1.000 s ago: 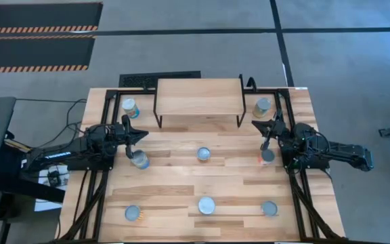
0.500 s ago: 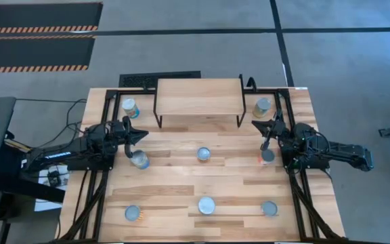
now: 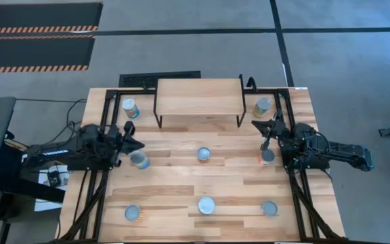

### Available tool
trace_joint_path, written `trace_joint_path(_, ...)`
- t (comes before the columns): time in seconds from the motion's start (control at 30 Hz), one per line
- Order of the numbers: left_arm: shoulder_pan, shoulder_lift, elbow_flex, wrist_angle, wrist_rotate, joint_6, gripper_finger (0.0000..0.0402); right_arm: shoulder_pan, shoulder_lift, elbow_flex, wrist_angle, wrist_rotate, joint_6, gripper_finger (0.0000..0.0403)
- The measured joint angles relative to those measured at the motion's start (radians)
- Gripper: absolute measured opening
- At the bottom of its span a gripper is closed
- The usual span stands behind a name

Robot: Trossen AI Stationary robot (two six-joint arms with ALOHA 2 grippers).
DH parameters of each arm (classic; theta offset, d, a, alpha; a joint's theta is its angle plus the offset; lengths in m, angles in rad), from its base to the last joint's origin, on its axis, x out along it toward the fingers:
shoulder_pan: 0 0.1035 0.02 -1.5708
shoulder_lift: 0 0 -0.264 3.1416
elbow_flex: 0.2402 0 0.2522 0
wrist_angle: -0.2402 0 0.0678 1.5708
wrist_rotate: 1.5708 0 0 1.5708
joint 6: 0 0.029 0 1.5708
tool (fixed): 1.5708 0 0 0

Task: Pick and place cans onto a shelf
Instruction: Put the canned peas on the shelf

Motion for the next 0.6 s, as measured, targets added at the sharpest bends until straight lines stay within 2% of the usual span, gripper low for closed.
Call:
trace_joint_path(0.1,-0.012,0.008,0.041,-0.04,0.032,0.029,0.0,0.0,0.0,0.0,0.0,0.0,0.0,0.0038)
trace_joint_path(0.27,-0.044,0.083,0.149,-0.141,-0.012,0.101,0.0,0.0,0.0,0.0,0.0,0.0,0.0,0.0038)
trace_joint_path(0.5,-0.097,0.298,0.3,-0.374,-0.242,0.125,0.0,0.0,0.0,0.0,0.0,0.0,0.0,0.0038)
trace_joint_path(0.6,-0.108,0.402,0.357,-0.438,-0.293,0.157,0.0,0.0,0.0,0.0,0.0,0.0,0.0,0.0038)
